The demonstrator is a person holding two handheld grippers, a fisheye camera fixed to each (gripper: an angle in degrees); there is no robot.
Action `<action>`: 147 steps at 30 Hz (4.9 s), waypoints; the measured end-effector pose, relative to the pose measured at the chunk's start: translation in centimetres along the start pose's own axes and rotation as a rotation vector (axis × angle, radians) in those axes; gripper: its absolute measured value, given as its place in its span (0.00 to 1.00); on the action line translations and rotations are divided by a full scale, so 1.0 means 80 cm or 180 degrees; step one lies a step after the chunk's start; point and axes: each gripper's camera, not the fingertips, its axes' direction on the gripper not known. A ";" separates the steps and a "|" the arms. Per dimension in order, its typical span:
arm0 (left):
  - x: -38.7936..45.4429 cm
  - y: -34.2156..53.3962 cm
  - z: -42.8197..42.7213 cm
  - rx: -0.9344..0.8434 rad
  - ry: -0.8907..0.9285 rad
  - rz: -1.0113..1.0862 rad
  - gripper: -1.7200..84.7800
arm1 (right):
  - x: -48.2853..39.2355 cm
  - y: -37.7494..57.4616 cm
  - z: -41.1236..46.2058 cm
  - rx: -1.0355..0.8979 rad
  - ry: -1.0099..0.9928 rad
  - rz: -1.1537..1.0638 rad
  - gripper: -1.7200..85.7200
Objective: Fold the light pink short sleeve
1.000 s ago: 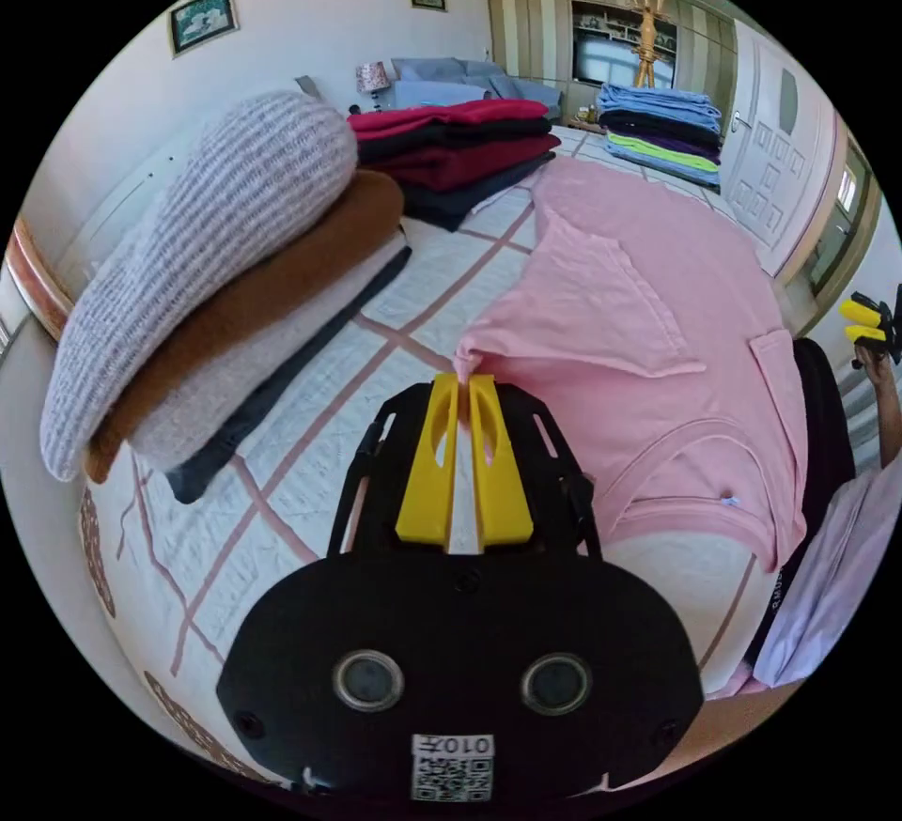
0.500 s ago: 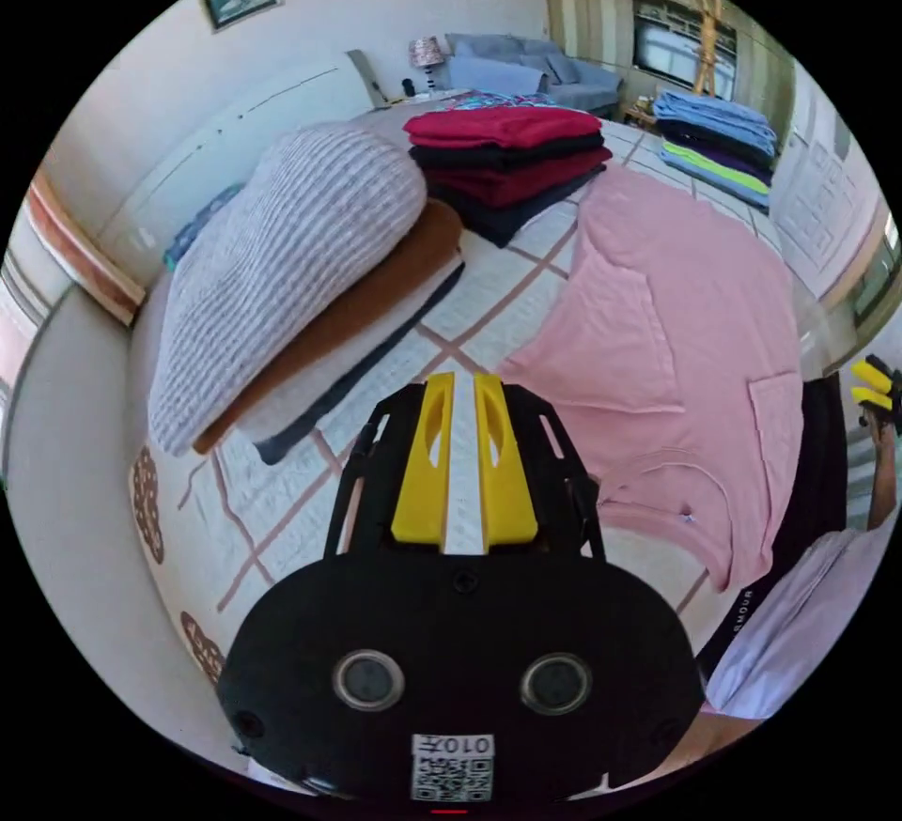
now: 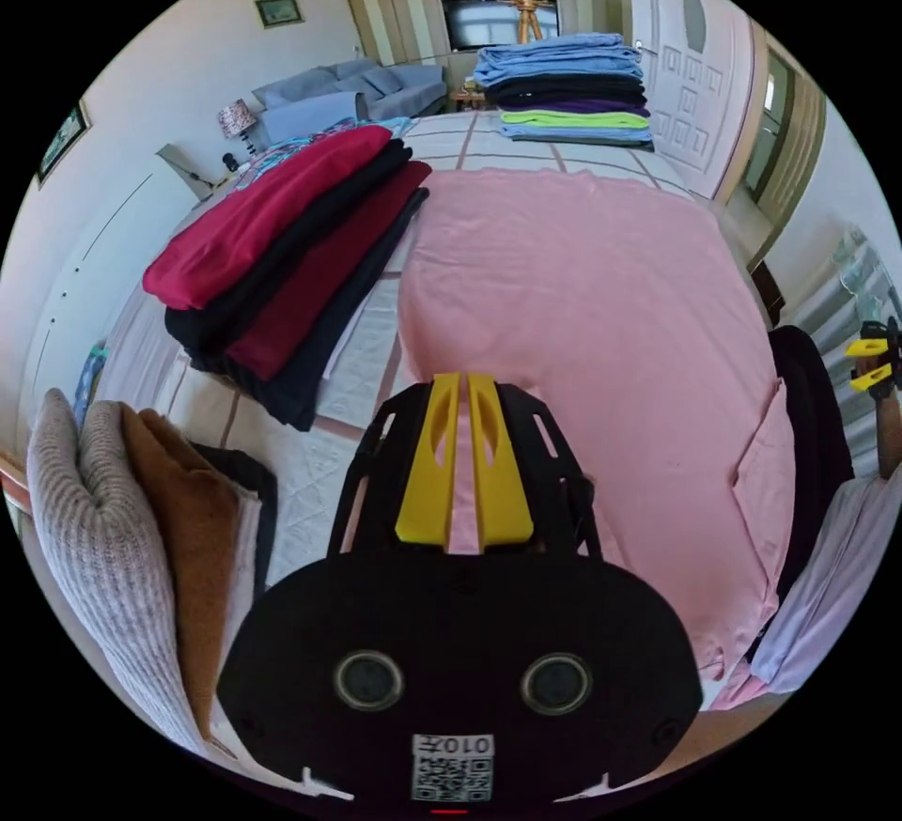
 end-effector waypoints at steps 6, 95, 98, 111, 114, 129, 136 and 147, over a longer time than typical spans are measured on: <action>-0.049 0.008 0.030 -0.0180 0.0247 -0.0485 0.03 | 0.000 -0.019 0.001 0.0033 -0.0022 -0.0003 0.12; -0.012 0.475 -0.097 0.0445 0.1345 -0.2815 0.04 | -0.397 -0.253 0.118 -0.0096 -0.0426 -0.0990 0.09; -0.013 0.472 -0.086 0.0498 0.1401 -0.2824 0.04 | -0.399 -0.248 0.131 -0.0148 -0.0444 -0.1028 0.09; -0.004 0.423 -0.045 0.0396 0.1403 -0.2723 0.02 | -0.325 -0.217 0.164 -0.0134 -0.0768 -0.0775 0.04; 0.000 0.397 -0.043 0.0303 0.1300 -0.2612 0.02 | -0.287 -0.207 0.170 -0.0099 -0.1046 -0.0592 0.04; 0.081 -0.003 -0.052 -0.0410 0.0343 -0.0925 0.02 | 0.043 -0.121 0.185 0.0330 -0.1768 0.0508 0.06; 0.145 -0.278 0.119 -0.1275 0.0373 -0.0018 0.02 | 0.239 -0.040 0.282 0.0078 -0.2049 0.1530 0.06; 0.153 -0.350 0.323 -0.1842 0.0720 -0.0032 0.04 | 0.350 0.033 0.408 -0.0087 -0.2469 0.1803 0.05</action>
